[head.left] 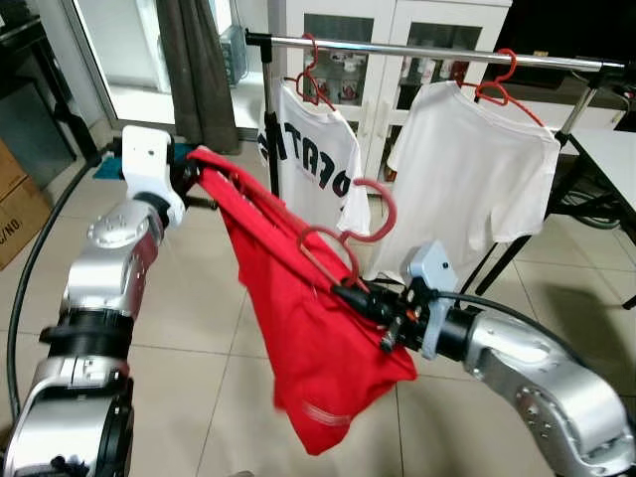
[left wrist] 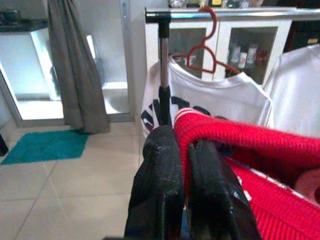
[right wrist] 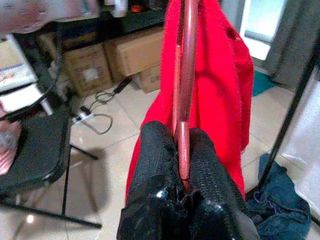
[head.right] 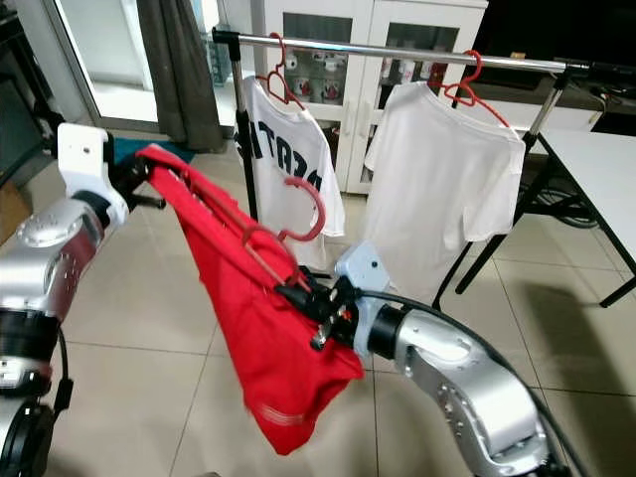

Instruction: Hang hanger

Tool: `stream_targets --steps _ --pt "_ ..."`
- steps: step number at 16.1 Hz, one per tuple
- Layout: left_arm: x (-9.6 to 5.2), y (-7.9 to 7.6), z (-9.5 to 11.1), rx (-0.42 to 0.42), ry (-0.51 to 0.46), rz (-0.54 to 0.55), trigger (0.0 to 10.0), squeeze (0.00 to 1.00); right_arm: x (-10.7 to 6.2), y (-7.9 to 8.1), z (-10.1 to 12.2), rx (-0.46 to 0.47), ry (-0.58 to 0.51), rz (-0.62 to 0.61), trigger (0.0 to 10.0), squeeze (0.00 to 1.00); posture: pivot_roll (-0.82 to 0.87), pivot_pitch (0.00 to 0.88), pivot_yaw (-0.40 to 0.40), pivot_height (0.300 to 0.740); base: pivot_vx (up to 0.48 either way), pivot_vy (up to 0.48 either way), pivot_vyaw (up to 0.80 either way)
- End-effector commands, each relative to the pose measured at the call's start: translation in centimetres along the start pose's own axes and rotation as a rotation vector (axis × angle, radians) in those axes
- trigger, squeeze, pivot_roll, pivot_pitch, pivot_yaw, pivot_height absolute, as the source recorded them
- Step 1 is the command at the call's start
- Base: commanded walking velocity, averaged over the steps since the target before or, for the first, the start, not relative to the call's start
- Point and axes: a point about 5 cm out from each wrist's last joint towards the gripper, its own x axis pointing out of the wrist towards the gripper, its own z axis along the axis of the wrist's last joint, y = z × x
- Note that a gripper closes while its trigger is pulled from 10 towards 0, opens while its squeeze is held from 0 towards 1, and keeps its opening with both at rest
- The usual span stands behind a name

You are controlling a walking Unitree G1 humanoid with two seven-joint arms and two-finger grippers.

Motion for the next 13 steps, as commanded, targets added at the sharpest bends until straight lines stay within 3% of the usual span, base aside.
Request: stream_targets --steps 1,4,5,6,8,9,11,13 --pt "-0.8 3.7 1.0 -0.035 -0.051 0.184 0.0 0.0 -1.2 -1.5 -1.0 0.054 0.032 -0.109 0.0 0.0 -0.15 0.0 -0.009 0.74 0.0 0.0 0.0" --pt "-1.4 4.3 -1.6 -0.111 0.006 0.245 0.0 0.0 -1.3 -1.2 -0.3 0.12 -0.046 -0.074 0.0 0.0 -0.14 0.0 -0.014 0.74 0.0 0.0 0.0" --pt "-1.6 4.8 -2.0 -0.076 0.022 0.26 0.0 0.0 -1.4 -1.1 -0.6 0.1 -0.015 -0.068 0.0 0.0 -0.15 0.0 -0.012 0.74 0.0 0.0 0.0" --pt "-1.6 4.4 -1.8 0.012 0.015 0.193 0.0 0.0 -1.4 -1.5 -1.1 0.057 0.049 -0.098 0.0 0.0 -0.15 0.0 -0.014 0.74 0.0 0.0 0.0" --pt "-1.2 2.2 -1.0 0.2 0.023 -0.001 0.0 0.0 -1.1 -2.6 -1.8 -0.006 0.163 -0.197 0.0 0.0 -0.14 0.0 -0.014 0.74 0.0 0.0 0.0" --pt "-1.0 1.5 -0.8 0.233 0.02 -0.035 0.0 0.0 -0.7 -2.9 -1.5 -0.013 0.161 -0.217 0.0 0.0 -0.14 0.0 -0.015 0.74 0.0 0.0 0.0" --pt "-0.6 0.7 -1.1 0.193 0.028 -0.033 0.0 0.0 -0.1 -3.2 -0.3 0.056 0.052 -0.259 0.0 0.0 -0.14 0.0 -0.014 0.74 0.0 0.0 0.0" --pt "-0.7 1.5 -2.2 0.147 0.064 0.069 0.0 0.0 -0.2 -3.5 0.2 0.157 -0.055 -0.29 0.0 0.0 -0.14 0.0 -0.015 0.74 0.0 0.0 0.0"
